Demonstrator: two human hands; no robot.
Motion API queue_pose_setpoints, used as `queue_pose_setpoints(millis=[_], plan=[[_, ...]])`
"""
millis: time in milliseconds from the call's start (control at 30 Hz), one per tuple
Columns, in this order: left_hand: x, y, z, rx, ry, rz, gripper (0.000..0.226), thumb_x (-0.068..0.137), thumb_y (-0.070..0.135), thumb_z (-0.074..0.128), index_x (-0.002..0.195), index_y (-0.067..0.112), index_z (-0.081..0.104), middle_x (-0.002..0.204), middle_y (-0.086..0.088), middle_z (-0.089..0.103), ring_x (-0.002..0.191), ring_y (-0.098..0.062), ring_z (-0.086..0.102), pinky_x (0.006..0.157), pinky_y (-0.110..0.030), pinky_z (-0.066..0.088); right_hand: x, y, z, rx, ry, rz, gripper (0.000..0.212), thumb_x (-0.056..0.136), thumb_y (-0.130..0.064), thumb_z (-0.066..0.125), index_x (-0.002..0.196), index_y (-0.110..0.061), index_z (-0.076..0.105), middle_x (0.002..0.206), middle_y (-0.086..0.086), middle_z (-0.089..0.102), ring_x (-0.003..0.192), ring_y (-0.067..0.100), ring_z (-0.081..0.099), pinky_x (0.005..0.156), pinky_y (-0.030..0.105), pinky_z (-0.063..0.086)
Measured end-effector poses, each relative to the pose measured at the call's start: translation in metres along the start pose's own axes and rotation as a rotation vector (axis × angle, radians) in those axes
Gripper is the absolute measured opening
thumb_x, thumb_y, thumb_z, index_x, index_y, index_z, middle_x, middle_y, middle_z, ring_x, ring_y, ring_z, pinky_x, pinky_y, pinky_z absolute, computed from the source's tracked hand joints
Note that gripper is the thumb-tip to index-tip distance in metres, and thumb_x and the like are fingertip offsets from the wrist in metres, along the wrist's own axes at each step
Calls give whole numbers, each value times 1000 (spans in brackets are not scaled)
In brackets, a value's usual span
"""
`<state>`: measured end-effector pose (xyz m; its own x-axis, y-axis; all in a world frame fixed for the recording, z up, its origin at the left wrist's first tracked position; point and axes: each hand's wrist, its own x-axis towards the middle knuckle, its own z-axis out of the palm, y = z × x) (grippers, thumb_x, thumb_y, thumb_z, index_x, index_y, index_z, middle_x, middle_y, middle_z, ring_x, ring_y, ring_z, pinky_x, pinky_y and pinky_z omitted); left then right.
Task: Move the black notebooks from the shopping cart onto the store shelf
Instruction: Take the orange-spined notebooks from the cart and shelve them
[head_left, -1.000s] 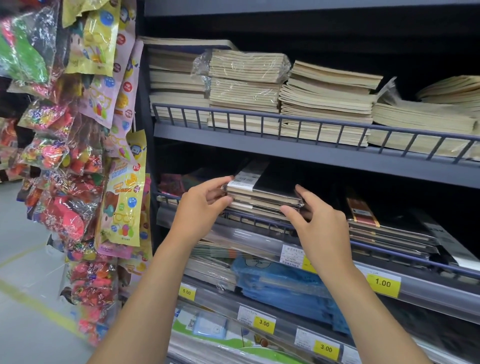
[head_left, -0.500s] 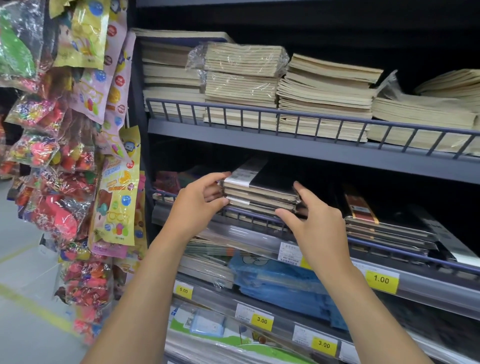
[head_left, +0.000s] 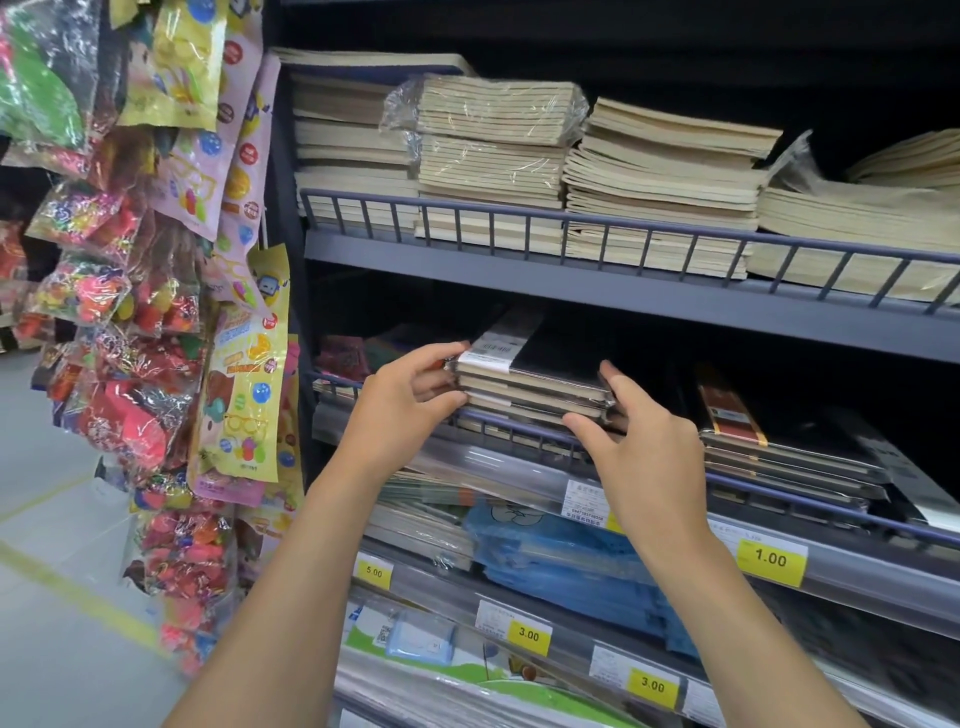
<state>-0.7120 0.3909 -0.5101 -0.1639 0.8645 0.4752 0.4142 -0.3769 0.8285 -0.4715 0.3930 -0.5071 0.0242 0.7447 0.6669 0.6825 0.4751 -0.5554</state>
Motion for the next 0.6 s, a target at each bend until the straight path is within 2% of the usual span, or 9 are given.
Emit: queue_pose_setpoints(millis=[167,267,367,500,600], plan=[[-1,1,-6,-3,-6,-14,56,88,8,77,133,40,64,116,8,77,109,-3,71,104,-39,55,-4,-2,1,-35,1,-43,67,88,-39,77,148,-26,50,91,0,75,81,14,69,78,34,61],[-2,-1,-5,-15,0,-15,55,89,9,76,133,40,64,117,7,77,110,-4,71,104,-40,55,-1,0,-2,29,-18,-14,67,86,-38,79,146,-28,53,106,-1,75,90,11,70,86,30,59],[-1,-3,-1,-9,24,-15,55,89,12,77,131,45,64,117,6,77,110,-5,71,103,-42,55,3,2,-3,59,-27,16,67,86,-38,79,147,-29,52,112,-2,74,80,8,68,80,21,54],[1,-5,1,-5,30,-16,56,89,13,77,132,47,63,119,5,76,110,-4,71,102,-43,56,2,1,-3,33,-42,15,69,87,-40,77,149,-29,49,102,-2,74,81,9,67,82,28,59],[3,-9,1,-6,36,-36,57,89,15,78,137,42,61,124,2,74,112,-4,70,104,-43,55,2,1,-3,12,-49,10,69,88,-40,76,150,-28,48,98,-1,74,85,12,69,81,30,59]])
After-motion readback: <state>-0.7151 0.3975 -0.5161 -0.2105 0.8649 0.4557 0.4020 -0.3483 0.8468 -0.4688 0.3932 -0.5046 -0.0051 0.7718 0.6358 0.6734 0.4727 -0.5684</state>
